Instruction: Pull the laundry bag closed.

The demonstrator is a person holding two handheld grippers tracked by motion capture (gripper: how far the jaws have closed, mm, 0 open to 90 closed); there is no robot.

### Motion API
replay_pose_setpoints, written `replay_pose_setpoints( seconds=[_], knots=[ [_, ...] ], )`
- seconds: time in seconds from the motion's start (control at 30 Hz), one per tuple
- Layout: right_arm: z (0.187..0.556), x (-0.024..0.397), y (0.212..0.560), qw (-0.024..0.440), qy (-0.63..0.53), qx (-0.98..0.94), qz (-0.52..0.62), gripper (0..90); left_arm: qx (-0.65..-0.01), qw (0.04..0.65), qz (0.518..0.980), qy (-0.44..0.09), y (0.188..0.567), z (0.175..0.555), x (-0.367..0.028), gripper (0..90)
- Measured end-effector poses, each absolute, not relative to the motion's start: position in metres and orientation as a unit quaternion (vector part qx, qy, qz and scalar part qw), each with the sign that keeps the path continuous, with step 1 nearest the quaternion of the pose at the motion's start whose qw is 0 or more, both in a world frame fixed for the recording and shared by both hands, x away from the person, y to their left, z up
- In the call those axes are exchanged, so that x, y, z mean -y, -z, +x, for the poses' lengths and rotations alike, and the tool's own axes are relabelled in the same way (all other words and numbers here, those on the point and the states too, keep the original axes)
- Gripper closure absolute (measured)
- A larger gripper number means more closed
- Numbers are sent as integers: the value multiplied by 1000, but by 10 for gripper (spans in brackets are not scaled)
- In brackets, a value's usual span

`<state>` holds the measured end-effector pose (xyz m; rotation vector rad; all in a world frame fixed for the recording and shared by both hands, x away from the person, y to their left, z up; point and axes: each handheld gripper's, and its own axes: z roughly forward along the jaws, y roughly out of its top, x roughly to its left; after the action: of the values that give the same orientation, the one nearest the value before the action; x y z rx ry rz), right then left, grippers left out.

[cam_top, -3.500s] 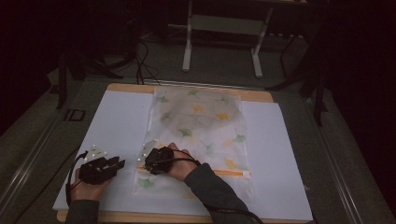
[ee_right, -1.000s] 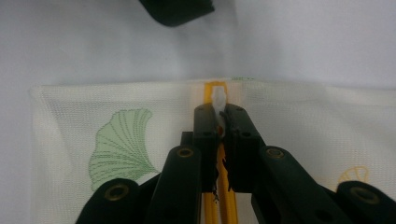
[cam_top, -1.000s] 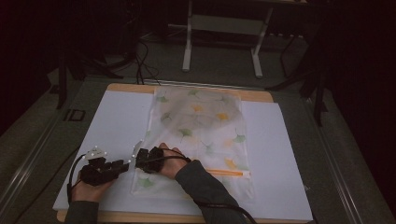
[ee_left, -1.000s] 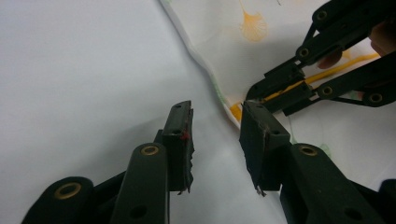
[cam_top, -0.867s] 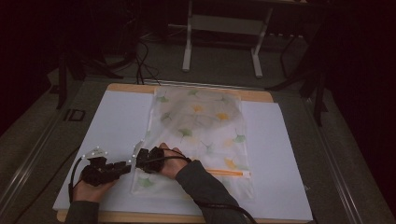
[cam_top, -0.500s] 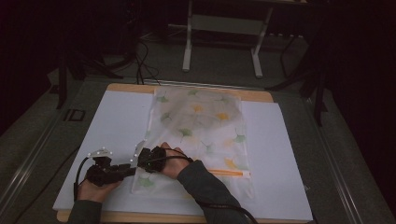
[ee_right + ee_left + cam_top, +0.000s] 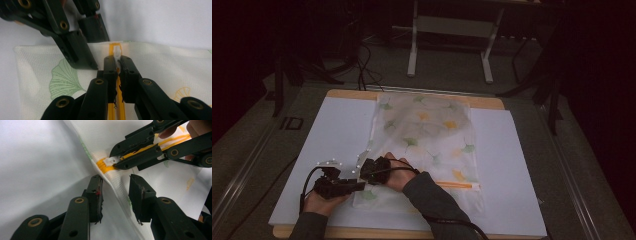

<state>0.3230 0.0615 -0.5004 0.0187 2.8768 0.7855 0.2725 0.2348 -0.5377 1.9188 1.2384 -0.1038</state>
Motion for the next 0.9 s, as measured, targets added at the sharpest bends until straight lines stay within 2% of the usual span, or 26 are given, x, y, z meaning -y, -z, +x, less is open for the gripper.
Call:
replay_pose_setpoints(
  seconds=[0.13,0.37,0.53,0.9],
  knots=[
    [323,-61,499,79,-265,-961,5,843,-491,417,764,46,540,275,-235,717],
    [323,-61,497,81,-266,-961,3,843,-491,423,760,56,542,278,-236,739],
    [323,-60,498,81,-265,-961,3,843,-487,415,767,53,541,278,-234,880],
    [324,-58,500,81,-258,-963,0,844,-485,414,768,52,540,277,-234,891]
  ],
)
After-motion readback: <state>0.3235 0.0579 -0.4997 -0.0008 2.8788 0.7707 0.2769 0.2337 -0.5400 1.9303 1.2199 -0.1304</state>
